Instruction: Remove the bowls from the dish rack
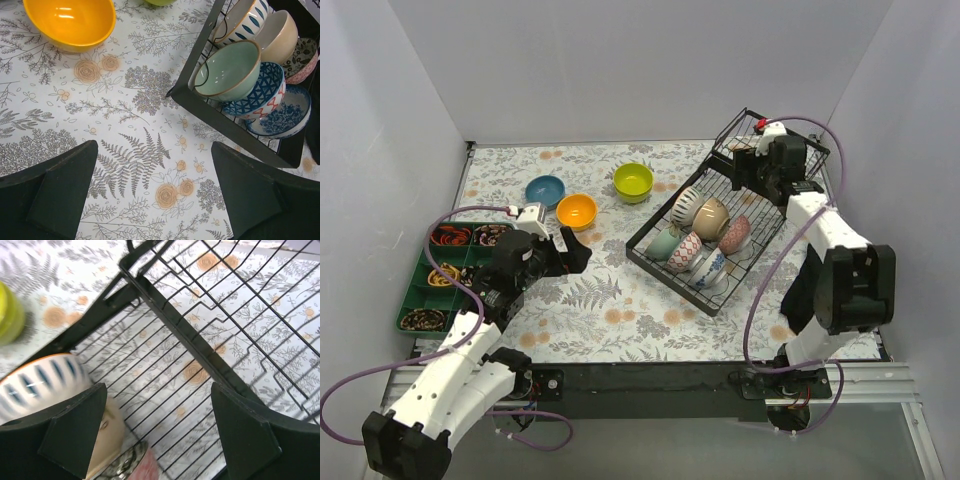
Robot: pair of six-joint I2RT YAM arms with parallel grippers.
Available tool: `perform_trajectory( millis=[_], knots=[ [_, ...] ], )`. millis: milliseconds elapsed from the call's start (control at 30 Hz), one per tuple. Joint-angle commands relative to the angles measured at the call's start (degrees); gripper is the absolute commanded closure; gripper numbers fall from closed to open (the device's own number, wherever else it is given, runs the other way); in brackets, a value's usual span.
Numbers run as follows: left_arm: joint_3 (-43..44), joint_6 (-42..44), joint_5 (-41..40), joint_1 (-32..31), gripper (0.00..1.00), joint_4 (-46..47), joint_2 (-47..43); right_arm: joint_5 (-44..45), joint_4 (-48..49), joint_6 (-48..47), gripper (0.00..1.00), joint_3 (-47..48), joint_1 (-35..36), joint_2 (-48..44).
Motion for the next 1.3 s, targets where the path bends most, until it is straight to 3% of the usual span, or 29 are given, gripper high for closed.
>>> perform_trajectory(
  millis=[0, 267, 433, 633, 767, 967, 1267],
  knots=[
    [-0.34, 1.46, 2.68, 0.49, 0.02, 1.9, 0.11, -0.16, 2.11, 7.13, 0.07, -5.05, -0.33, -11.47],
    [1.5, 2.78, 7.08, -0.38, 0.02, 2.43, 4.41, 3.18, -2.45, 14.78, 0.07, -22.35, -0.15, -32.64],
    [5.97, 3.31, 1.92, -5.91, 0.02, -1.16, 8.71, 5.2, -3.69, 16.89, 0.07, -30.63, -0.24, -45.29],
    [13.7, 0.24, -7.83, -17.33, 0.02, -3.89, 14.16, 9.59, -3.6, 18.56, 0.07, -37.58, -0.33, -54.71],
    [18.89, -1.08, -15.12, -26.81, 0.02, -5.48, 21.0, 9.69, -3.51, 21.02, 0.07, -39.86, -0.24, -57.1],
    [24.96, -3.46, -20.33, -35.09, 0.02, -5.13, 28.4, 7.59, -3.69, 21.11, 0.06, -41.36, -0.33, -58.42],
    [29.0, -0.57, -23.59, -34.67, 0.02, -5.65, 30.16, -0.85, -8.95, 28.23, 0.02, -39.7, -0.15, -56.84]
  ],
)
